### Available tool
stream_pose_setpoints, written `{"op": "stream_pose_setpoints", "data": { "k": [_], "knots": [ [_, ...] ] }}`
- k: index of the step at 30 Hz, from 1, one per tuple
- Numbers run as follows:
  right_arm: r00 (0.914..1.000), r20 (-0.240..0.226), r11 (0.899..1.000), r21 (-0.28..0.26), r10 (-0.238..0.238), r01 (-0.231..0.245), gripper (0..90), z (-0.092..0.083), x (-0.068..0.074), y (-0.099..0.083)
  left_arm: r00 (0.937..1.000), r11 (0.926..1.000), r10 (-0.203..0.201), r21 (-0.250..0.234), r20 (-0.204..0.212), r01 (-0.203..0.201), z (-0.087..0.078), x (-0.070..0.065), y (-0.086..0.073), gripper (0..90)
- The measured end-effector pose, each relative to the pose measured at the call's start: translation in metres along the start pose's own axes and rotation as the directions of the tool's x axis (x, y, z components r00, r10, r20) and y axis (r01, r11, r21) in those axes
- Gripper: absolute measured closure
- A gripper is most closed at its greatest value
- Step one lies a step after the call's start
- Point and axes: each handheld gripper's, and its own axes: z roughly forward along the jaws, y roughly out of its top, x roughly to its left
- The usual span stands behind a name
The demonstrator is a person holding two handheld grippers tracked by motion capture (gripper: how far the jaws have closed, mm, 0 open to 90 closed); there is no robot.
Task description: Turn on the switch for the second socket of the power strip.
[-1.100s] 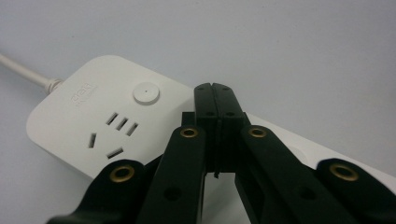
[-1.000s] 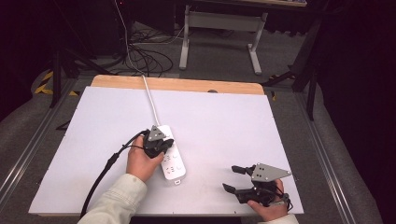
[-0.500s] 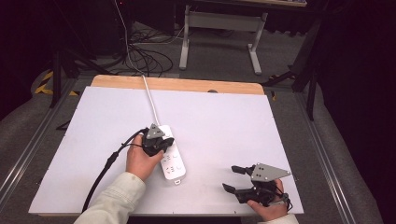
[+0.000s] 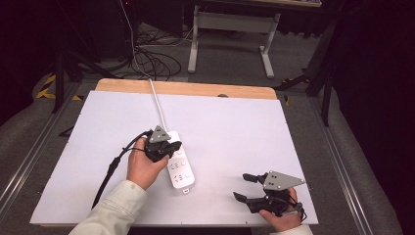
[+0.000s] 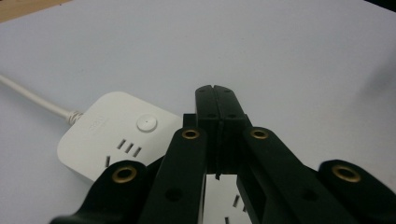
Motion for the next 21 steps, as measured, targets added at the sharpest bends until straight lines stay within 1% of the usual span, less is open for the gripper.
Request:
{"op": "stream_pose_setpoints", "data": {
  "k": [1, 3, 4, 5, 6, 11, 13, 16, 18, 20, 21],
  "knots": [
    [1.0000, 0.000, 1.000, 0.001, 0.000, 0.000, 30.4, 0.000, 0.000, 0.000, 1.0000, 1.0000, 0.004, 0.000, -0.002, -0.004, -0.001, -0.001, 0.001, 89.8],
    [1.0000, -0.001, 1.000, 0.002, 0.000, 0.000, 30.4, 0.000, 0.000, 0.000, 1.0000, 1.0000, -0.003, -0.005, 0.005, 0.003, -0.003, -0.004, 0.003, 89.8],
    [1.0000, -0.001, 1.000, 0.002, -0.001, 0.001, 30.4, 0.000, 0.000, 0.000, 1.0000, 0.9999, 0.007, -0.008, 0.006, -0.006, -0.003, -0.003, 0.003, 89.9],
    [1.0000, 0.000, 1.000, 0.002, -0.001, 0.001, 30.4, 0.000, 0.000, 0.000, 1.0000, 1.0000, 0.001, -0.009, 0.010, -0.001, -0.004, -0.004, 0.003, 89.9],
    [1.0000, 0.000, 1.000, 0.002, -0.001, 0.001, 30.4, 0.000, 0.000, 0.000, 0.9999, 0.9999, 0.008, -0.006, 0.010, -0.008, -0.005, -0.004, 0.004, 89.8],
    [1.0000, 0.001, 1.000, 0.003, 0.000, 0.000, 30.4, 0.000, 0.000, 0.000, 1.0000, 1.0000, 0.005, -0.006, 0.006, -0.005, -0.006, -0.004, 0.004, 89.8],
    [1.0000, 0.001, 1.000, 0.003, 0.000, 0.000, 30.4, 0.000, 0.000, 0.000, 0.9999, 0.9999, 0.014, -0.007, 0.001, -0.014, -0.007, -0.003, 0.004, 89.8],
    [1.0000, 0.001, 1.000, 0.002, 0.001, -0.001, 30.4, 0.000, 0.000, 0.000, 0.9999, 0.9999, 0.010, -0.014, 0.006, -0.009, -0.009, -0.003, 0.004, 89.6],
    [1.0000, 0.001, 1.000, 0.003, 0.001, -0.001, 30.4, 0.000, 0.000, 0.000, 0.9999, 0.9997, -0.004, -0.025, 0.017, 0.005, -0.012, -0.003, 0.005, 85.4],
    [1.0000, 0.001, 1.000, 0.002, 0.002, -0.002, 30.4, 0.000, 0.000, 0.000, 0.9998, 0.9995, -0.002, -0.033, 0.021, 0.002, -0.015, -0.002, 0.005, 80.6],
    [1.0000, 0.002, 1.000, 0.003, 0.002, -0.002, 30.4, 0.000, 0.000, 0.000, 0.9996, 0.9992, -0.007, -0.040, 0.027, 0.008, -0.017, -0.003, 0.006, 78.4]
  ]
}}
